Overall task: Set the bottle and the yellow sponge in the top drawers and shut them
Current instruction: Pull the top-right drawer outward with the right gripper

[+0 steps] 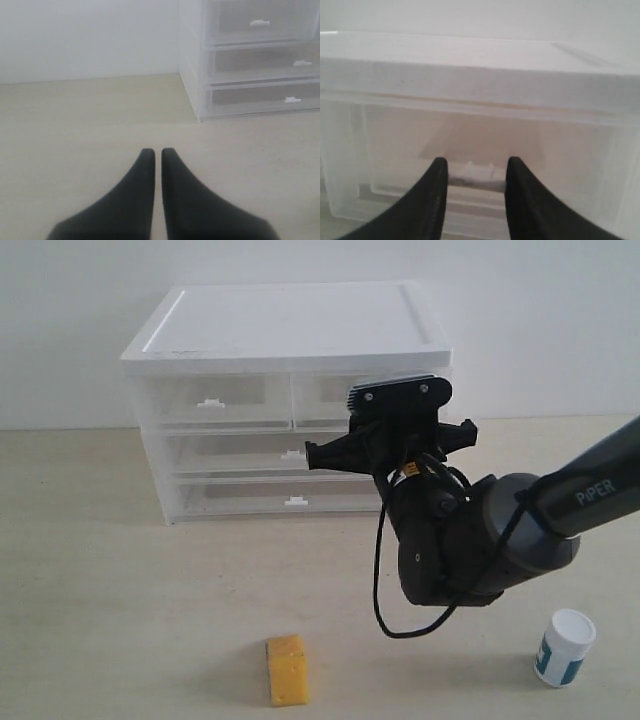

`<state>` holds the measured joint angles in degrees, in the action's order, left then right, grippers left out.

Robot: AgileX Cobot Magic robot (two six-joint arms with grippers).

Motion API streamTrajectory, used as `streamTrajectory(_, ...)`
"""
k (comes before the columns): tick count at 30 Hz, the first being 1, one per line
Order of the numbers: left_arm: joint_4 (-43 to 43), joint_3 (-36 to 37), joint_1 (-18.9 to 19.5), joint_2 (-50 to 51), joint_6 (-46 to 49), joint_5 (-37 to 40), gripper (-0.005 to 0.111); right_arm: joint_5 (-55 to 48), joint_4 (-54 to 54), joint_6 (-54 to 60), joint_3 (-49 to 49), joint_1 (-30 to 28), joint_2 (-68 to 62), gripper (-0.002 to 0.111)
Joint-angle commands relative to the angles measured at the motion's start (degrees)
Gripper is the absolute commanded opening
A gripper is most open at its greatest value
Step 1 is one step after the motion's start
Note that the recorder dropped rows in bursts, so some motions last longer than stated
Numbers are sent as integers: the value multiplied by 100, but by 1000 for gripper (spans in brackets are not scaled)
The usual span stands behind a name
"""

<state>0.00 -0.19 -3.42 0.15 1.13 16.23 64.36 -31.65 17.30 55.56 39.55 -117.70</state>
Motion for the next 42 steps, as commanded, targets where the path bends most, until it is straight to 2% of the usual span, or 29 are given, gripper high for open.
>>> streamTrajectory(1,-66,19,-46,-15,-31,-26,4,134,-215,-49,-541,166,287,0)
streamTrajectory(12,-66,19,-46,-15,-31,-39,4,346,-272,-126,-1687,590,1136,0)
streamTrajectory(24,-66,19,-46,-15,-31,-18,4,-24,-427,-462,-1909,956,1243,0)
streamTrajectory(27,-66,19,-46,-15,-31,-18,4,-136,-422,-462,-1909,956,1243,12)
streamTrajectory(29,-66,19,-46,-15,-31,-18,4,-260,-343,-478,-1909,956,1243,28)
streamTrajectory(30,-66,19,-46,-15,-31,-18,4,-374,-358,-478,-1909,956,1243,44)
streamTrajectory(32,-66,19,-46,-15,-31,-18,4,-466,-343,-478,-1909,956,1243,55)
streamTrajectory(35,-66,19,-46,-15,-31,-18,4,-641,-231,-478,-1909,956,1243,55)
streamTrajectory(38,-66,19,-46,-15,-31,-33,4,-1634,-241,-320,-1909,956,1506,55)
streamTrajectory(42,-66,19,-46,-15,-31,-33,4,-2882,-603,531,-1909,956,2024,55)
